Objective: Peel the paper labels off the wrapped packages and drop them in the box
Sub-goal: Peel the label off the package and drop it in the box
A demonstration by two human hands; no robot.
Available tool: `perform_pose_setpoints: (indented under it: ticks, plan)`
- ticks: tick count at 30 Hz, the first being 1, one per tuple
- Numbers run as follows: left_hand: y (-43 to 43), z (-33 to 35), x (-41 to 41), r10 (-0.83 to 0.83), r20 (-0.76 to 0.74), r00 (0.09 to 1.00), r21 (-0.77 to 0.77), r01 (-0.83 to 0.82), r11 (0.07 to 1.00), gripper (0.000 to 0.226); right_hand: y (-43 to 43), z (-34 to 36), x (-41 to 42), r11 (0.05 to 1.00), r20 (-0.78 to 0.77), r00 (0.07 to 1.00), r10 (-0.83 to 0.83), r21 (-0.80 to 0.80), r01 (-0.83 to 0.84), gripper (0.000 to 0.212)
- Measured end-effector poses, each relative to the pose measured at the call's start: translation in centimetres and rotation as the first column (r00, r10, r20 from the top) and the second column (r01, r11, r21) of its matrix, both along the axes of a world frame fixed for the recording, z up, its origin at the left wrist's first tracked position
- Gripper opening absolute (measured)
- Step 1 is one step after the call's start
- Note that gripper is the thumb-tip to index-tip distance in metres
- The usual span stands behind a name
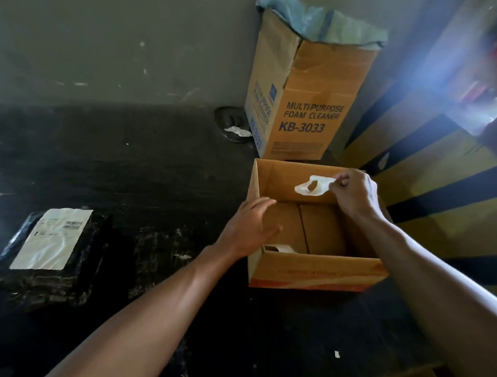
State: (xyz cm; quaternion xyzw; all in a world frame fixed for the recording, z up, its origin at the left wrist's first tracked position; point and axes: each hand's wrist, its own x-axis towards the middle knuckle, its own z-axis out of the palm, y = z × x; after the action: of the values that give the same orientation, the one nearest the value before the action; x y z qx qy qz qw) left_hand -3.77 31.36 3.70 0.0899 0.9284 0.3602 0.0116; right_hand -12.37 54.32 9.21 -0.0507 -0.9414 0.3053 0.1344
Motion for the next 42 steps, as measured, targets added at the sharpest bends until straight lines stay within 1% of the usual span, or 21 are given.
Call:
perform_pose_setpoints:
  ticks: [2, 4, 7, 12, 17, 20, 23, 27, 30, 34, 40, 42]
  plan:
    - [1.4, -0.7, -0.3, 0.028, -0.006, 1.000, -0.052, -0.028, 0.998, 0.075, 0.1, -0.7, -0.4, 0.999, 0.013, 0.999, 0.029, 0.016, -0.030, 0.015]
    - [2.6, -1.4, -0.6, 0.108, -0.044, 0.993, -0.100, -0.112, 0.989, 0.079, 0.2, -1.5, -0.8, 0.997, 0.041, 0.997, 0.070, 0.012, -0.070, 0.017]
    - [3.9, -1.8, -1.2, 0.178, -0.057, 0.982, -0.121, -0.183, 0.976, 0.084, 0.0, -2.5, -1.4, 0.993, 0.051, 0.992, 0.119, 0.007, -0.119, 0.020]
    - [4.5, -2.5, -1.6, 0.149, -0.036, 0.988, -0.222, -0.153, 0.963, 0.085, -0.6, -3.5, -1.9, 0.983, 0.072, 0.980, 0.184, -0.010, -0.183, 0.022]
    - [4.6, -2.2, -1.8, 0.140, 0.014, 0.990, -0.243, -0.132, 0.961, 0.083, -0.7, -5.0, -2.0, 0.970, 0.103, 0.965, 0.241, -0.045, -0.238, 0.029]
    - [4.7, -2.3, -1.8, 0.141, 0.007, 0.990, -0.260, -0.135, 0.956, 0.082, -0.7, -5.7, -2.2, 0.967, 0.100, 0.962, 0.254, -0.037, -0.251, 0.022]
    - [4.7, -2.5, -1.9, 0.142, -0.012, 0.990, -0.291, -0.139, 0.947, 0.081, -0.6, -6.1, -2.2, 0.971, 0.083, 0.968, 0.237, -0.051, -0.233, 0.010]
    - [4.8, -2.6, -2.3, 0.145, 0.013, 0.989, -0.303, -0.135, 0.943, 0.080, -0.5, -6.4, -2.5, 0.982, 0.090, 0.979, 0.182, -0.075, -0.175, 0.019]
    - [4.7, -2.9, -2.4, 0.143, 0.004, 0.990, -0.318, -0.134, 0.939, 0.079, -0.5, -6.5, -2.7, 0.983, 0.090, 0.982, 0.168, -0.093, -0.159, 0.012]
    - [4.7, -3.1, -2.1, 0.145, -0.018, 0.989, -0.290, -0.144, 0.946, 0.077, -0.7, -6.4, -3.0, 0.978, 0.090, 0.983, 0.162, -0.146, -0.148, 0.006]
    - [4.6, -3.4, -2.1, 0.137, -0.053, 0.989, -0.269, -0.146, 0.952, 0.075, -0.8, -6.5, -3.4, 0.971, 0.059, 0.985, 0.162, -0.190, -0.148, 0.008]
    - [4.5, -3.3, -2.0, 0.136, -0.054, 0.989, -0.272, -0.146, 0.951, 0.074, -0.7, -6.7, -3.6, 0.975, 0.050, 0.987, 0.152, -0.170, -0.142, 0.013]
